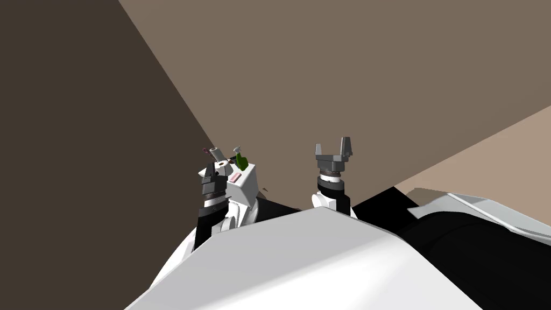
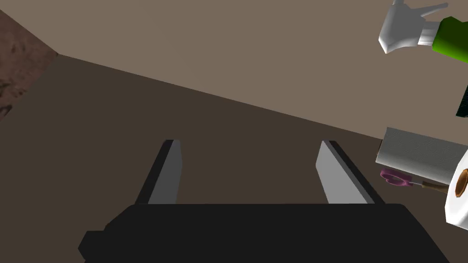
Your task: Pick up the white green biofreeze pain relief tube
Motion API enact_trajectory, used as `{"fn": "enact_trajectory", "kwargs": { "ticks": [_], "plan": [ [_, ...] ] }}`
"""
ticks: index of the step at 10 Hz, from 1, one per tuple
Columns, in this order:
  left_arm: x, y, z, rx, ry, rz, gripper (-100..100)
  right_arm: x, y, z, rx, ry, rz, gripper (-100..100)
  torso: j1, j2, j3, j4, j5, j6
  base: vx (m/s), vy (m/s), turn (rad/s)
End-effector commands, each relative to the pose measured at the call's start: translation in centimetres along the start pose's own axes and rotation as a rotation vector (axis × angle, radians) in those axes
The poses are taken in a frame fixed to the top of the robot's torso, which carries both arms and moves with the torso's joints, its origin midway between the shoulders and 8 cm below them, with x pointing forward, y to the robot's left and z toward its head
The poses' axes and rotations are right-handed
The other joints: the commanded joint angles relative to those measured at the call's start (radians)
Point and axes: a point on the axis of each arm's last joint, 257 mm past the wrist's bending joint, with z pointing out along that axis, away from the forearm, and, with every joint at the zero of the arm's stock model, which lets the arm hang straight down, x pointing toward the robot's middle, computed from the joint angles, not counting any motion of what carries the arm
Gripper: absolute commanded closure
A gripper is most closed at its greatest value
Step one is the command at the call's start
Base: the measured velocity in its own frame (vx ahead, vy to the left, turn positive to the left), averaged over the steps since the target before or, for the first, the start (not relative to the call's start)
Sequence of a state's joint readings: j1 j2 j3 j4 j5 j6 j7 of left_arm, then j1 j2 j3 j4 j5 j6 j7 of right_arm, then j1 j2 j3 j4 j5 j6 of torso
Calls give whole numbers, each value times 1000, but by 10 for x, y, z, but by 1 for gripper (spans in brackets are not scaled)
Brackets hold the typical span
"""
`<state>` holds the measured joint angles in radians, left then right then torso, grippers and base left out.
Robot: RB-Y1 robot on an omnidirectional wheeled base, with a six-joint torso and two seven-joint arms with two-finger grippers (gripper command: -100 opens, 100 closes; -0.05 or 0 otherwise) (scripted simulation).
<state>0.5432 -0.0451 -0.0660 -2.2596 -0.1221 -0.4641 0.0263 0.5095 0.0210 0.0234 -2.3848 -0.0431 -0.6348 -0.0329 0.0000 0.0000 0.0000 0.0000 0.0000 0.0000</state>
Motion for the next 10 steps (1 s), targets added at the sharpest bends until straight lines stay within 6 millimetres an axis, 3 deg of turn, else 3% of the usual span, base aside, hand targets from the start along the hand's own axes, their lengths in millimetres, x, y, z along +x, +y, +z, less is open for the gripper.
{"fn": "enact_trajectory", "kwargs": {
  "ticks": [1,10],
  "plan": [
    [4,3,-2,-7,30,15,-100,0,0,0,0,0,0,0,0,0,0,0,0,0,3,13,8],
    [32,45,-32,-131,237,165,-100,0,0,0,0,0,0,0,6,-1,-1,0,1,0,13,65,5]
  ]
}}
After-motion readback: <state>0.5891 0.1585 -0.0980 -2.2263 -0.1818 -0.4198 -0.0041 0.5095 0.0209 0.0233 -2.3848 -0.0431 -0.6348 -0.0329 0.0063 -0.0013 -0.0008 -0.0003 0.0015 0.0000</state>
